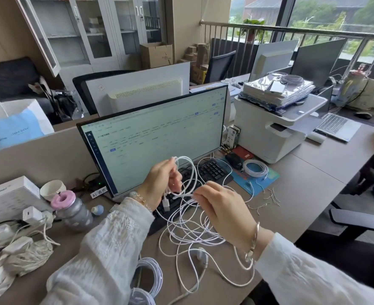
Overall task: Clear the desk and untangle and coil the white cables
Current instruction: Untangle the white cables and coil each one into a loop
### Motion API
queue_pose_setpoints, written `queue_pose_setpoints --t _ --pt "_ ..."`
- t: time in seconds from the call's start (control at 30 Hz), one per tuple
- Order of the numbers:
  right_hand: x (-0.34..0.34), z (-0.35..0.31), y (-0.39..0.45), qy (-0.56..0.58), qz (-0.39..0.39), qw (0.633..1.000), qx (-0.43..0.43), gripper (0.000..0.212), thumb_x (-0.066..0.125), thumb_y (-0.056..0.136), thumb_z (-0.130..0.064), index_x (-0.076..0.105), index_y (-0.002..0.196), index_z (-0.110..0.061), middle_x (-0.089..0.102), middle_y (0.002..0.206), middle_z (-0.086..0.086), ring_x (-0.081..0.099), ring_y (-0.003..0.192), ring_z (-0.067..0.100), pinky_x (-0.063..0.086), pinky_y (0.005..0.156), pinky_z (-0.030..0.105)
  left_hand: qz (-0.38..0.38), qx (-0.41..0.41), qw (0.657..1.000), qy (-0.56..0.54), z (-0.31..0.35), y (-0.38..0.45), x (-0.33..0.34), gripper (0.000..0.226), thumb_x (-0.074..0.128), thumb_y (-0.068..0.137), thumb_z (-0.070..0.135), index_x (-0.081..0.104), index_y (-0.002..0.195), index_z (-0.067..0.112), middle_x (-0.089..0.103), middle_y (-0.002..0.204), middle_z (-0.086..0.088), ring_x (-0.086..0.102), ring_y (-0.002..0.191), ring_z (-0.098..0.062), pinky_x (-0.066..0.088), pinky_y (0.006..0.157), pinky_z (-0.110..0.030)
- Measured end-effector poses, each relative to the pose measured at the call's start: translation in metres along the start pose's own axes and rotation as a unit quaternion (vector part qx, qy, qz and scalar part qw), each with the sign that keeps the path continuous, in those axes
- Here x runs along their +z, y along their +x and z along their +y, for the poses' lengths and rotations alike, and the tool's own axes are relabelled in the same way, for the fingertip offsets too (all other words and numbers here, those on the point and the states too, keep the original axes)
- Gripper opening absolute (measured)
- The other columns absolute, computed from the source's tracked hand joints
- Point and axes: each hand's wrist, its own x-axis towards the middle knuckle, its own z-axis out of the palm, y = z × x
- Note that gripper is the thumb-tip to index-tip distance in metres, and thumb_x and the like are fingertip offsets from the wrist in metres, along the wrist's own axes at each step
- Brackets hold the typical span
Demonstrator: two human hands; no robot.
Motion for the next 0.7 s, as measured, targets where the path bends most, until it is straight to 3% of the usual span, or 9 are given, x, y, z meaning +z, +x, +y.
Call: queue_pose_setpoints --t 0.1,0.2,0.27,0.4,0.43,0.47,0.53,0.6,0.7 --pt "-0.004 0.0 0.015 0.0 0.02 1.0 0.002 0.034 0.039 0.096 -0.035 0.067 0.091 -0.016 0.064 0.084 -0.005 0.062 0.066 0.018 0.053 0.056 0.036 -0.035 -0.028 0.998 0.033 0.001 -0.012 0.015 0.037 0.039 0.104 0.024 0.043 0.069 0.013 0.051 0.049 -0.005 0.05 0.04 -0.02 0.044 0.047 -0.024" --pt "-0.007 0.009 0.025 0.031 0.049 0.998 0.019 0.019 0.053 0.093 -0.027 0.067 0.09 -0.014 0.066 0.083 -0.004 0.061 0.068 0.016 0.052 0.061 0.036 -0.127 -0.098 0.987 0.009 0.003 -0.021 0.021 0.039 0.036 0.103 0.026 0.043 0.067 0.013 0.035 0.042 0.0 0.029 0.033 -0.013 0.023 0.038 -0.016" --pt "-0.008 0.017 0.028 0.071 0.044 0.995 0.047 0.012 0.064 0.09 -0.024 0.063 0.088 -0.012 0.063 0.083 -0.005 0.055 0.067 0.007 0.045 0.063 0.026 -0.216 -0.165 0.961 -0.059 0.005 -0.024 0.019 0.037 0.033 0.1 0.028 0.044 0.067 0.014 0.026 0.038 0.005 0.02 0.029 -0.008 0.017 0.035 -0.014" --pt "-0.014 0.024 0.031 0.096 -0.025 0.982 0.16 0.037 0.063 0.084 -0.048 0.061 0.107 -0.018 0.055 0.103 -0.013 0.053 0.083 0.001 0.042 0.075 0.018 -0.278 -0.25 0.909 -0.186 0.01 -0.025 0.014 0.038 0.037 0.095 0.033 0.046 0.062 0.017 0.026 0.035 0.01 0.011 0.029 -0.004 0.015 0.03 -0.014" --pt "-0.017 0.023 0.032 0.105 -0.069 0.976 0.175 0.037 0.059 0.086 -0.05 0.064 0.106 -0.019 0.06 0.098 -0.017 0.056 0.081 -0.001 0.046 0.074 0.019 -0.28 -0.257 0.905 -0.189 0.011 -0.024 0.013 0.038 0.038 0.094 0.033 0.046 0.06 0.017 0.026 0.035 0.01 0.008 0.032 -0.006 0.015 0.03 -0.013" --pt "-0.019 0.023 0.034 0.143 -0.117 0.964 0.192 0.034 0.055 0.09 -0.049 0.068 0.096 -0.018 0.064 0.082 -0.018 0.056 0.067 -0.003 0.047 0.064 0.019 -0.284 -0.262 0.903 -0.189 0.012 -0.024 0.012 0.039 0.038 0.094 0.033 0.045 0.059 0.018 0.026 0.035 0.01 0.007 0.033 -0.006 0.016 0.03 -0.013" --pt "-0.021 0.023 0.034 0.224 -0.175 0.93 0.234 0.043 0.052 0.094 -0.045 0.067 0.067 -0.015 0.058 0.05 -0.007 0.042 0.037 0.001 0.035 0.043 0.014 -0.289 -0.267 0.903 -0.174 0.011 -0.023 0.013 0.039 0.04 0.093 0.033 0.043 0.058 0.018 0.025 0.035 0.009 0.008 0.034 -0.006 0.017 0.03 -0.015" --pt "-0.021 0.027 0.034 0.229 -0.166 0.926 0.25 0.054 0.053 0.092 -0.048 0.057 0.052 -0.013 0.049 0.041 0.001 0.035 0.032 0.006 0.031 0.041 0.014 -0.281 -0.254 0.916 -0.129 0.007 -0.022 0.015 0.041 0.04 0.094 0.036 0.041 0.058 0.018 0.023 0.038 0.009 0.014 0.033 -0.005 0.02 0.033 -0.019" --pt "-0.019 0.029 0.034 0.258 -0.142 0.911 0.288 0.056 0.056 0.09 -0.051 0.058 0.051 -0.01 0.048 0.043 0.003 0.034 0.034 0.007 0.03 0.041 0.015 -0.245 -0.223 0.941 -0.065 0.005 -0.023 0.019 0.046 0.037 0.1 0.041 0.038 0.06 0.02 0.02 0.043 0.01 0.018 0.034 -0.005 0.029 0.04 -0.021"
